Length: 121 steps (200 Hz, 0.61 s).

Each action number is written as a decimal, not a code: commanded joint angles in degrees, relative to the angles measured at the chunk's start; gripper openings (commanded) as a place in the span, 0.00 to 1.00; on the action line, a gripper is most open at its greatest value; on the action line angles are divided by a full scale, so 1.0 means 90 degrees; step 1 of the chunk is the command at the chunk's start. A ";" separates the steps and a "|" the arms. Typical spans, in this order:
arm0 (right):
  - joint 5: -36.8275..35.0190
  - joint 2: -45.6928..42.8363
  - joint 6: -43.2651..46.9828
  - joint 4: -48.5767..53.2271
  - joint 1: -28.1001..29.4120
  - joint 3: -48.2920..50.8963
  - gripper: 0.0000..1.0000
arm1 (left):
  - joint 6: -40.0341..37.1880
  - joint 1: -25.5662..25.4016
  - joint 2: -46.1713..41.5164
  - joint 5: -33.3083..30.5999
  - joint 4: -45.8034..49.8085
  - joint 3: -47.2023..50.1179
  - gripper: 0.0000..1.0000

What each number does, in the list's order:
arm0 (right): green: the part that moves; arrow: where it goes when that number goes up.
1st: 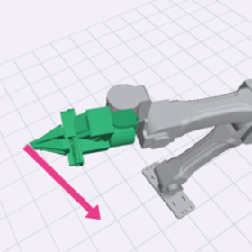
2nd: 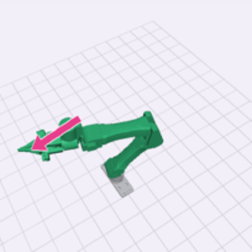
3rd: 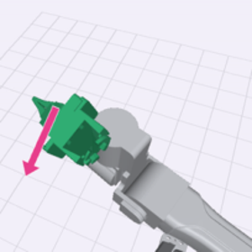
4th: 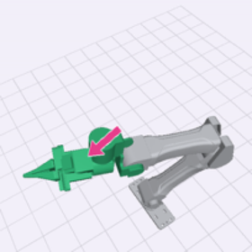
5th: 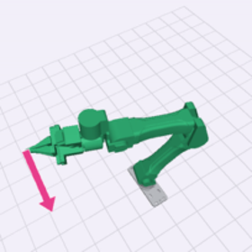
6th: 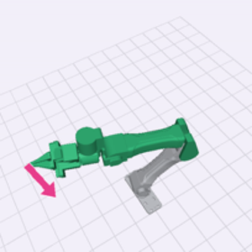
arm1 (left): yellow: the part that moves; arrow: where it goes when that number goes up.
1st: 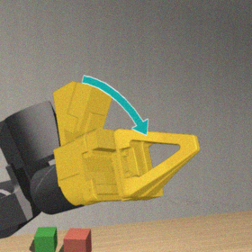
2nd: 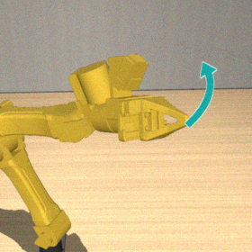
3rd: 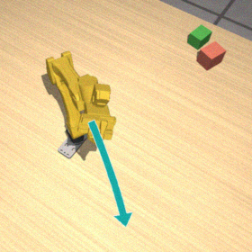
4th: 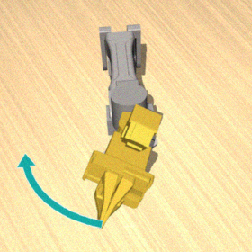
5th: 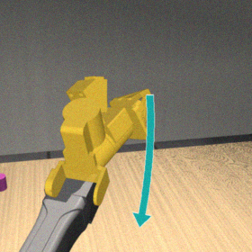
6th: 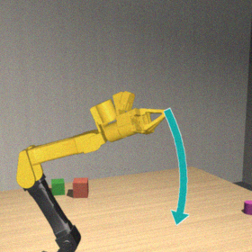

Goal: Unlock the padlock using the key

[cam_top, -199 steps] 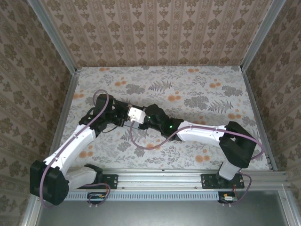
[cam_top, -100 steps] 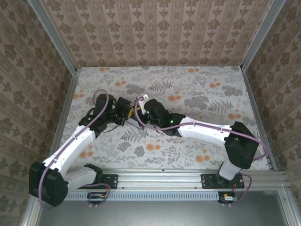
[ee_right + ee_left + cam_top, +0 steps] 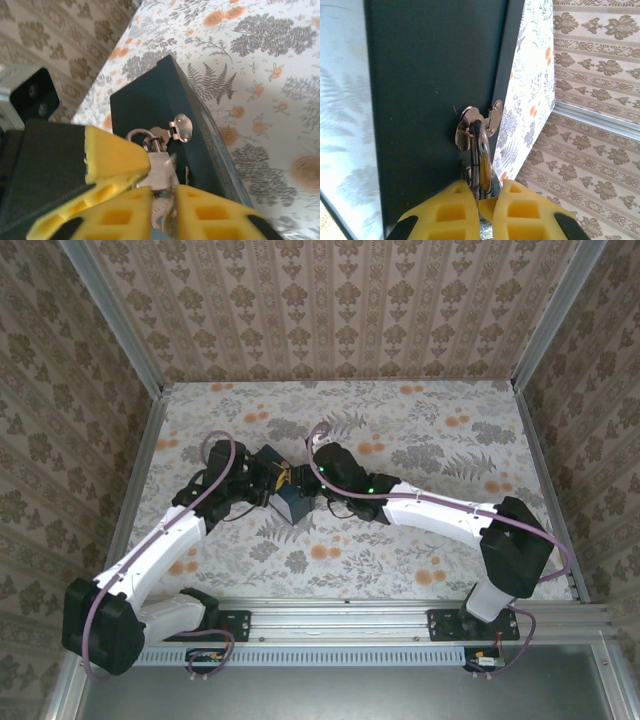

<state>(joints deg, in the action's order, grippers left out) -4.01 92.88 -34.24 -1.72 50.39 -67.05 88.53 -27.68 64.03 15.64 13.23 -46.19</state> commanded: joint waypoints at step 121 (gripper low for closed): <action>0.1679 -0.0305 0.5088 -0.0222 -0.0239 0.0205 0.33 | -0.0066 0.0021 -0.0044 0.0187 -0.0270 -0.0323 0.00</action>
<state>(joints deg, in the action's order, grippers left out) 6.55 88.20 4.97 -2.31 48.16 -64.45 88.51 -27.66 64.03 16.34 13.34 -46.22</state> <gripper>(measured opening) 0.325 0.081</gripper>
